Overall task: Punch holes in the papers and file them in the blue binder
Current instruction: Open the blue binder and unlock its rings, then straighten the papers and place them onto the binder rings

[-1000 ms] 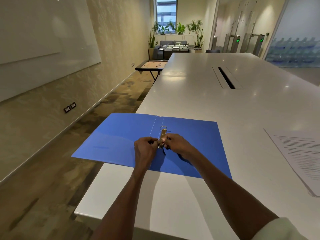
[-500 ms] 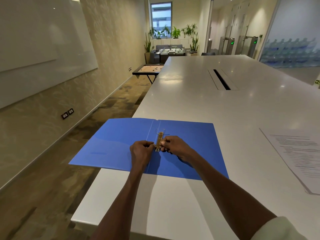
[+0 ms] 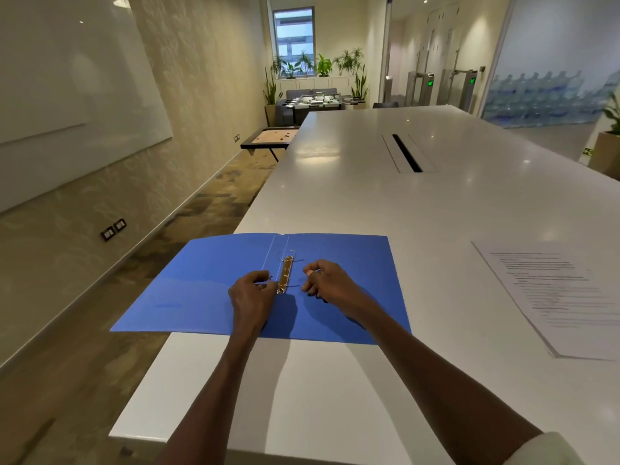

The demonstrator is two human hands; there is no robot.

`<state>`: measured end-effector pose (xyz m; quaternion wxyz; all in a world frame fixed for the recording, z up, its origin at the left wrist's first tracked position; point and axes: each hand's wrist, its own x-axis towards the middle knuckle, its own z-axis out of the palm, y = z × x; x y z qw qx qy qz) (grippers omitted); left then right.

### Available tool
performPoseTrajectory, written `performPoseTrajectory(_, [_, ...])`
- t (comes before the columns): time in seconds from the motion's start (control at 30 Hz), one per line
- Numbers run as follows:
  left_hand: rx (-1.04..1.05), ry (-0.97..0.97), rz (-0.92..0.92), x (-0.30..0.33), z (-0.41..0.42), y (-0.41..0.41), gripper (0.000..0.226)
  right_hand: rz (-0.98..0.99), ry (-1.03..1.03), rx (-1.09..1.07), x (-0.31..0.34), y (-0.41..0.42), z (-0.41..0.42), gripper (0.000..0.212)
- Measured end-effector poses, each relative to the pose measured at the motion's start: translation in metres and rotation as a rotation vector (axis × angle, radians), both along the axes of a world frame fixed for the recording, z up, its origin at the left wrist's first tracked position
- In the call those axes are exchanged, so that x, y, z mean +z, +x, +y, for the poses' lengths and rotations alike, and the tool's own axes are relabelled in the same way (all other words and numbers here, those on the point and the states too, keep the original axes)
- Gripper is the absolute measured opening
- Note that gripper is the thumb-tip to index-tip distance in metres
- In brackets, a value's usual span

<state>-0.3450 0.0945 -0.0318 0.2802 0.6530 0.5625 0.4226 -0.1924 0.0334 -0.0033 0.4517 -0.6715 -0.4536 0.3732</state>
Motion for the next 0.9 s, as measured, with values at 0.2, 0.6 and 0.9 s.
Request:
performPoseTrajectory(0.2, [0.030, 0.065, -0.146, 0.028, -0.028, 0.045, 0.018, 0.006, 0.082, -0.090, 0.016, 0.044, -0.040, 0.021])
performPoseTrajectory(0.6, [-0.313, 0.058, -0.063, 0.050, -0.103, 0.206, 0.016, -0.168, 0.108, -0.393, 0.026, 0.194, -0.147, 0.029])
performPoseTrajectory(0.9, [-0.492, -0.076, 0.116, 0.037, -0.159, 0.299, 0.030, -0.481, -0.107, -0.628, 0.020, 0.304, -0.211, 0.042])
